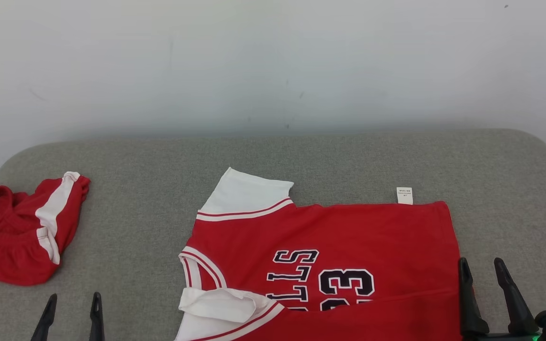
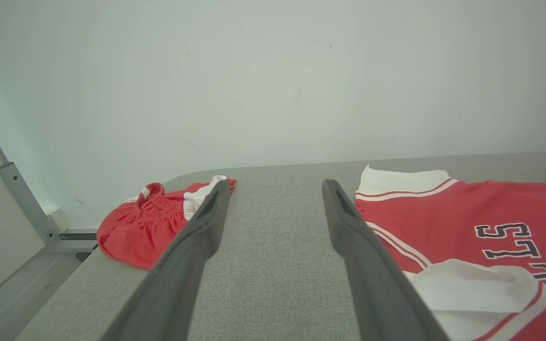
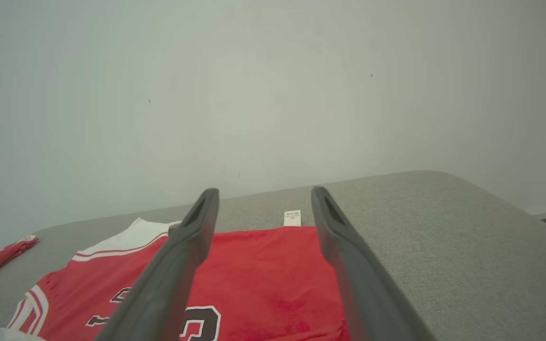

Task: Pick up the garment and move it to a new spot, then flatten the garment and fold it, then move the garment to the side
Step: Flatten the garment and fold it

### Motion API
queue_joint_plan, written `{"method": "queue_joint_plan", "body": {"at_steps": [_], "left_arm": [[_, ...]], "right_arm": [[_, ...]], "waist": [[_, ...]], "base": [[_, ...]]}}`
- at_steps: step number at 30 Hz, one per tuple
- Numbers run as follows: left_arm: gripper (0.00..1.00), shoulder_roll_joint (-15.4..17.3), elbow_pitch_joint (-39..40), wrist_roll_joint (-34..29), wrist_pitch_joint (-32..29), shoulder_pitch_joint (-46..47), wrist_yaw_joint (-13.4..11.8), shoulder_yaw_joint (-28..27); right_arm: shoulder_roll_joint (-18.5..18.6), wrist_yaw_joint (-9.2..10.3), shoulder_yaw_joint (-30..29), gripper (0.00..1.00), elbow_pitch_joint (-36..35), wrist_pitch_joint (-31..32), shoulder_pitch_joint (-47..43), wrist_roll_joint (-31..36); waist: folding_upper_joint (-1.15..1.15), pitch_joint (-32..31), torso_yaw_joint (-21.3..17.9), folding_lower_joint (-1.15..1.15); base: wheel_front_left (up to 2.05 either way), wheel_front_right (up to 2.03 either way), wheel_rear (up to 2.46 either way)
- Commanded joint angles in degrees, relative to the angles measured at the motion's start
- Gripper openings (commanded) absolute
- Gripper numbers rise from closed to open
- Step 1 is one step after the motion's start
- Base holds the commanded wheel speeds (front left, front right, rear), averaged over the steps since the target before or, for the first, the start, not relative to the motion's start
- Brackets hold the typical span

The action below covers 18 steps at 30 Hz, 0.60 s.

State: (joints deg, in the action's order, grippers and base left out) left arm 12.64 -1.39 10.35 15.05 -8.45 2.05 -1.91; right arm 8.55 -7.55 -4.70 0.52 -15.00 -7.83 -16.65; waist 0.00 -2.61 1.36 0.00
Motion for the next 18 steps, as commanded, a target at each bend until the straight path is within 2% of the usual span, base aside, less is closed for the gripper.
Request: {"method": "queue_joint_plan", "body": {"at_steps": [1,9,18], "left_arm": [[1.0,-0.21,0.15,-0.46,0.17,-0.79,0.49,-0.37],[1.0,-1.42,-0.54,-1.33,0.17,-1.05,3.84,0.11],[1.0,-2.16,-1.85,-1.9,0.18,0.03,4.93,0.35]], "right_arm": [[-0.5,0.14,-0.23,1.0,0.07,-0.24,-0.59,0.44],[-1.39,0.14,-0.22,1.0,1.33,-0.24,-1.38,1.07],[-1.29,0.14,0.04,1.0,3.07,-0.15,-0.93,1.42]], "waist": [[0.0,-0.03,0.0,0.0],[0.0,-0.47,0.32,0.0],[0.0,-0.79,0.0,0.0]], "base": [[0.0,0.0,0.0],[0.0,0.0,0.0],[0.0,0.0,0.0]]}}
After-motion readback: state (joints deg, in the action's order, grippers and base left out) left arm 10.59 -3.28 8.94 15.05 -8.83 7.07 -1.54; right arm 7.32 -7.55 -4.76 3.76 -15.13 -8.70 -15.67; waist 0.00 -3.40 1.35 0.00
